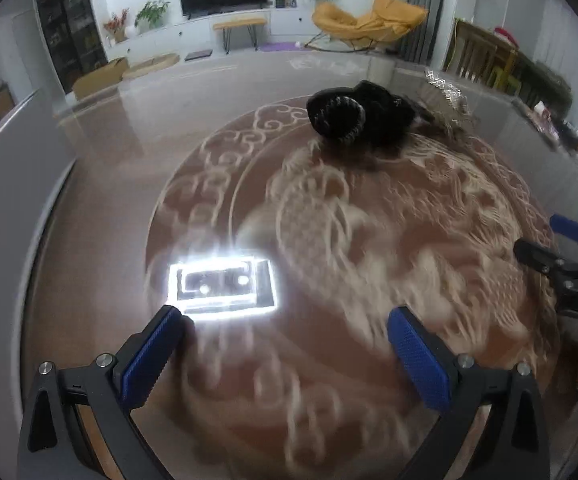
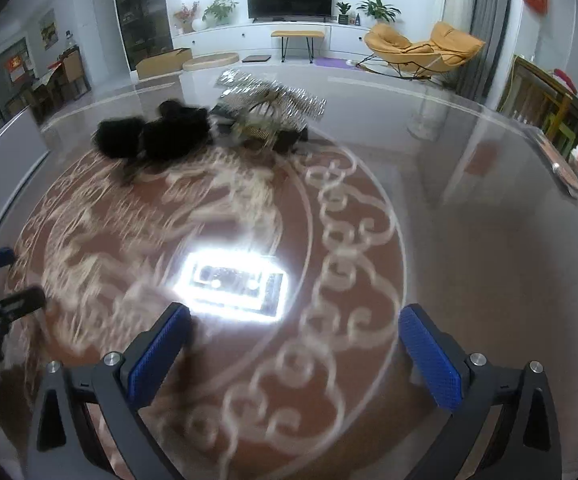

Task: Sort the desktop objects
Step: 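Close the left tool on the black velvet scrunchie while the right tool grasps the silver sequin bow clip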

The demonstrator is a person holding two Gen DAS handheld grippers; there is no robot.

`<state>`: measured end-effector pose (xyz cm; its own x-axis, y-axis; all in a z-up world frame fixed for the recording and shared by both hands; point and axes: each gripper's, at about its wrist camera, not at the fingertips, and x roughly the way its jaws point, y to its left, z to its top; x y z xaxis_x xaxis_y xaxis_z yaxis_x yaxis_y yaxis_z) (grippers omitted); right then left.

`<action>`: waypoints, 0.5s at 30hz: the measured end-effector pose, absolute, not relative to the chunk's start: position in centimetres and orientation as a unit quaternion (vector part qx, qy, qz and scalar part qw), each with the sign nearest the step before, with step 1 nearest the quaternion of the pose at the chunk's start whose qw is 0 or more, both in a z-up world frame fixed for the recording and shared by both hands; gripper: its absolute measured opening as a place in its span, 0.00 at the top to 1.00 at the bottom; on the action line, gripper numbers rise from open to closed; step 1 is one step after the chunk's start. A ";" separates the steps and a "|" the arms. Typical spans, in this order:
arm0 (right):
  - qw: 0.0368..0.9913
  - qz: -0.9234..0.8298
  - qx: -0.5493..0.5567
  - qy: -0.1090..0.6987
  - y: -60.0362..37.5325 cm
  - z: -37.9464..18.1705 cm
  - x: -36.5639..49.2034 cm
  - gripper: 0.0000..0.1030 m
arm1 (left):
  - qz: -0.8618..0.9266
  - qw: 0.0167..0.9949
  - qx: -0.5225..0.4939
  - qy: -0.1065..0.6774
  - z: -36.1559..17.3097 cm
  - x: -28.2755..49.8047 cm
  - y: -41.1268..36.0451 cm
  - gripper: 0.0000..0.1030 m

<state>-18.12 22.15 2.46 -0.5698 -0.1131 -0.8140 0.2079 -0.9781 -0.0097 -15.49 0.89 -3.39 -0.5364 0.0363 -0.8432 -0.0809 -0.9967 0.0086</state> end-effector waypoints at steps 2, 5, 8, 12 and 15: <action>0.080 -0.885 0.455 0.047 22.1 2.5 -20.2 0.00 | 0.879 0.041 -0.474 0.027 -3.4 -18.1 1.3 0.00; 0.066 -0.887 0.456 0.039 21.8 2.5 -22.9 0.00 | 0.881 0.063 -0.467 0.039 -3.4 -21.6 2.3 0.00; 0.064 -0.887 0.456 0.037 21.0 2.5 -25.0 0.00 | 0.878 0.086 -0.468 0.051 -3.4 -24.6 3.2 0.00; 0.078 -0.886 0.456 0.041 20.2 2.6 -26.4 0.00 | 0.878 0.108 -0.457 0.095 -2.9 -27.0 4.9 0.00; 0.088 -0.887 0.453 0.033 20.3 2.7 -26.6 0.00 | 0.883 0.122 -0.432 0.139 -2.6 -28.0 6.3 0.00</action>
